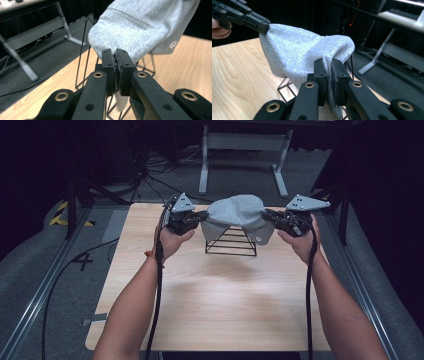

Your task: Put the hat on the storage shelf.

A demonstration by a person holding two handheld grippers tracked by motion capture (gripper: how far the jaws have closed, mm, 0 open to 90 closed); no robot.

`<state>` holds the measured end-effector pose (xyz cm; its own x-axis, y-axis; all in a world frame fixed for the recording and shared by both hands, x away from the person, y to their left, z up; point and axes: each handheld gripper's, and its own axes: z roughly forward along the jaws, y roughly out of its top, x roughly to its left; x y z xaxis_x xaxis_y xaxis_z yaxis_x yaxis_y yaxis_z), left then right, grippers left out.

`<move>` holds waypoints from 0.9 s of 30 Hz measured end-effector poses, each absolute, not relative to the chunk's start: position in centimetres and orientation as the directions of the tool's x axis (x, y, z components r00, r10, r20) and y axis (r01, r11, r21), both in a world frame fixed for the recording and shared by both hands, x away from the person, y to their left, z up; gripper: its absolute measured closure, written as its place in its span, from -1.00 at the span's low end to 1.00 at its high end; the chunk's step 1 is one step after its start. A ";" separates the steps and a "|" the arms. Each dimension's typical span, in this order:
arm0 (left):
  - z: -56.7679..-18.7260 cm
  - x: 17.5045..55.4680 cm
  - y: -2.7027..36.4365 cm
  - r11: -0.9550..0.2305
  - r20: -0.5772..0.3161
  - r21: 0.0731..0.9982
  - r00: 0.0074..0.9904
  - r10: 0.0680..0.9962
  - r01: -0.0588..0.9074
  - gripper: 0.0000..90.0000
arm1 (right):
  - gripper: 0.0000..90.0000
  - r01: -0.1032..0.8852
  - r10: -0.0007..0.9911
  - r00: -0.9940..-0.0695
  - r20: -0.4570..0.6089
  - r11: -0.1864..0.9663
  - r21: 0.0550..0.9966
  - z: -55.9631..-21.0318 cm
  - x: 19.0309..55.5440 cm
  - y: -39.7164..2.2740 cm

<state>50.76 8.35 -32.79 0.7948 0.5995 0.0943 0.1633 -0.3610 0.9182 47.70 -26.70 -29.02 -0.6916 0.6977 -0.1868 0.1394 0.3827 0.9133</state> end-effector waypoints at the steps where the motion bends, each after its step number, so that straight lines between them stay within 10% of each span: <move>1: -32.9 50.9 8.3 -0.366 0.103 0.917 0.790 0.604 0.160 0.92 | 0.86 0.146 0.701 -0.690 -0.182 0.380 0.913 -29.2 47.8 -26.8; 27: -35.7 53.1 7.5 -0.339 0.062 0.918 0.770 0.635 0.205 0.91 | 0.84 0.215 0.728 -0.676 -0.109 0.337 0.917 -31.9 50.2 -28.1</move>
<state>53.14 7.46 -35.69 0.7704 0.6345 0.0622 0.2048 -0.3387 0.9183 50.24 -28.12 -31.90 -0.6763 0.7284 -0.1094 0.2150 0.3373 0.9165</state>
